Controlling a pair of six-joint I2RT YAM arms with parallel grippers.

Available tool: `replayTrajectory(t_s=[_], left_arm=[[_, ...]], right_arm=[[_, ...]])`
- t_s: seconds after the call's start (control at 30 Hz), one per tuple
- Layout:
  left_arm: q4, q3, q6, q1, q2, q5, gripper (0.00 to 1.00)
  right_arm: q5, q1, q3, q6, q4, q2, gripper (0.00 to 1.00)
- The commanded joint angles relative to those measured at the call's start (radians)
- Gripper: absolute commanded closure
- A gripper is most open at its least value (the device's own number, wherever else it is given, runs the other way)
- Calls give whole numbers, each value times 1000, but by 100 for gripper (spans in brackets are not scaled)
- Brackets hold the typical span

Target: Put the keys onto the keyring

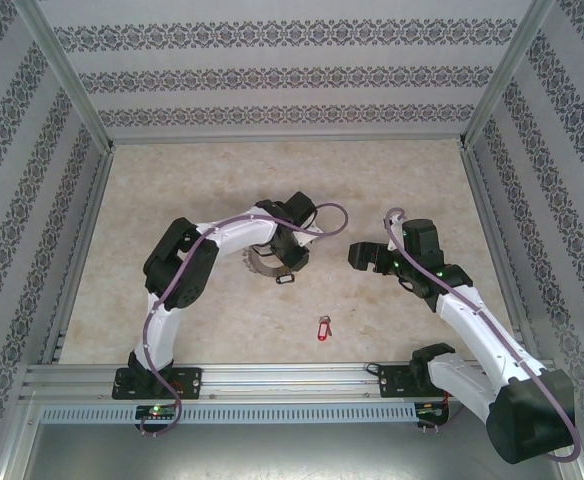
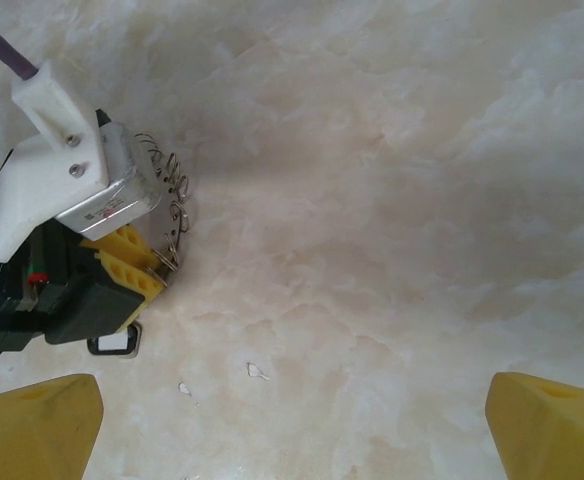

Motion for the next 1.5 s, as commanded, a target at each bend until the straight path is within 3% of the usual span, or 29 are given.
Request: replayTrajectory(t_s=[0.0, 0.47, 0.7, 1.07, 1.27, 1.47], left_arm=[[-8, -41, -2, 12, -44, -9, 73], [-25, -95, -6, 12, -103, -15, 72], [-3, -127, -14, 12, -113, -15, 80], [9, -94, 2, 12, -92, 27, 75], [9, -91, 10, 12, -88, 25, 80], [0, -93, 10, 12, -103, 12, 92]], right_arm=[[18, -10, 11, -13, 3, -7, 2], [26, -12, 14, -15, 7, -14, 2], [24, -12, 19, -22, 8, -13, 2], [38, -13, 8, -25, -13, -56, 2], [39, -18, 9, -28, -20, -65, 2], [39, -21, 7, -29, -24, -76, 2]])
